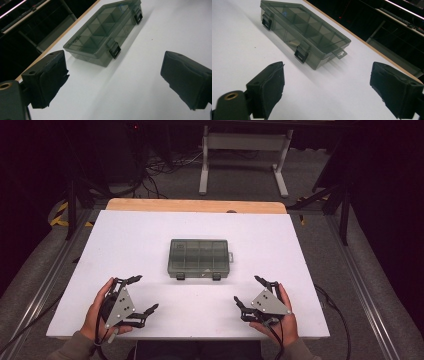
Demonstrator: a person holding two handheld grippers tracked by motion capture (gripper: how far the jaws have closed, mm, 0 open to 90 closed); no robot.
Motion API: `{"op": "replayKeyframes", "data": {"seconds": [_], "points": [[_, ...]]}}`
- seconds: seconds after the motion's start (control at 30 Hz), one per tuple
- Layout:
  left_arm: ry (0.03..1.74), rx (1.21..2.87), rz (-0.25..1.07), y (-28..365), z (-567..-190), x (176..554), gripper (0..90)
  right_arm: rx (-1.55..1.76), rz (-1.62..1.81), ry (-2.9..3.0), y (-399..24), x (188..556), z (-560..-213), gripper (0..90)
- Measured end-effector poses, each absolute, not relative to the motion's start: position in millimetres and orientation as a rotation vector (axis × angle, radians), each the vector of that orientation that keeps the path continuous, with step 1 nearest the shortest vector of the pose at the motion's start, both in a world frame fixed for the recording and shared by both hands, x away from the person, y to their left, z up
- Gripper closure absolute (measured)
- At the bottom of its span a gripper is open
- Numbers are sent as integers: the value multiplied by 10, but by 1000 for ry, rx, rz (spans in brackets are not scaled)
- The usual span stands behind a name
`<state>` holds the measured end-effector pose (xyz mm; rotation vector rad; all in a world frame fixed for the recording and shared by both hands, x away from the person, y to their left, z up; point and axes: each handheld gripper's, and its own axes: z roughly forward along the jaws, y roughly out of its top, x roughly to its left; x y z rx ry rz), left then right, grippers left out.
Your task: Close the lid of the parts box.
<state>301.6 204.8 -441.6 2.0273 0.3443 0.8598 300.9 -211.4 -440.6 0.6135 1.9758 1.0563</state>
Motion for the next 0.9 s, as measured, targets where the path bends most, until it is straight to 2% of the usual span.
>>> {"op": "replayKeyframes", "data": {"seconds": [0.5, 0.9], "points": [[406, 2060, 836, 2184, -4586, 3071, 72, 670, 1041, 1973, -2236, 2992, -4497, 129], [488, 2052, 757, 2350, -4709, 3122, 73, 750, 1051, 1977, -2374, 3004, -4588, 129]]}}
